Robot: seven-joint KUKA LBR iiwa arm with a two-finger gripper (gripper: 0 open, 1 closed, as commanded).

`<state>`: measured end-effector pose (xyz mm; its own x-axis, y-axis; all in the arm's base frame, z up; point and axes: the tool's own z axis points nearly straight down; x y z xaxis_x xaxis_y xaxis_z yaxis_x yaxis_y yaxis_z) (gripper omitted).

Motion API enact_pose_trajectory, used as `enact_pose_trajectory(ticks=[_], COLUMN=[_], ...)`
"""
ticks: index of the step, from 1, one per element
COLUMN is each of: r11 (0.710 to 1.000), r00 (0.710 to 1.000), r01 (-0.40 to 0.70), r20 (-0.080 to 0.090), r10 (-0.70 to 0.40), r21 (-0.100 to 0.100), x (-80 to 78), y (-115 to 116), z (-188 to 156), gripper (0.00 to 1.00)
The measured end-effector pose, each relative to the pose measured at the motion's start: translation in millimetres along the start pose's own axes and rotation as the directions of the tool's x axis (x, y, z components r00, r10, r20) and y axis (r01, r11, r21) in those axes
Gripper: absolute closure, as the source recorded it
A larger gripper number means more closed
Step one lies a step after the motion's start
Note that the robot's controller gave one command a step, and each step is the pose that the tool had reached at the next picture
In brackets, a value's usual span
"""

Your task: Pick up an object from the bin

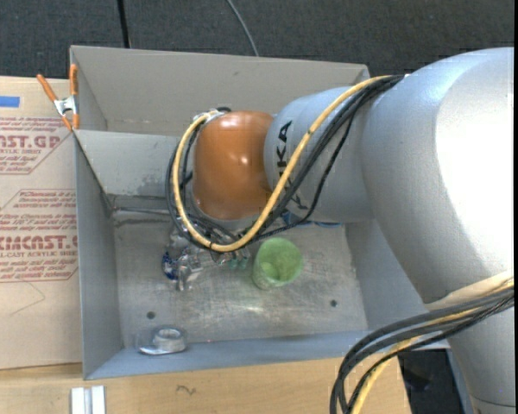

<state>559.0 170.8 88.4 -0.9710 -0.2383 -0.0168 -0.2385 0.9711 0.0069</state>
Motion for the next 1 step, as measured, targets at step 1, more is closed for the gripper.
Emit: enact_pose_trajectory(ticks=[1], r11=[0.977], r00=[0.977], r01=[0.215], r20=[-0.007], r10=[-0.215], r21=[0.004], x=[10.9], y=[12.5], z=[-180.4], gripper=[1.0])
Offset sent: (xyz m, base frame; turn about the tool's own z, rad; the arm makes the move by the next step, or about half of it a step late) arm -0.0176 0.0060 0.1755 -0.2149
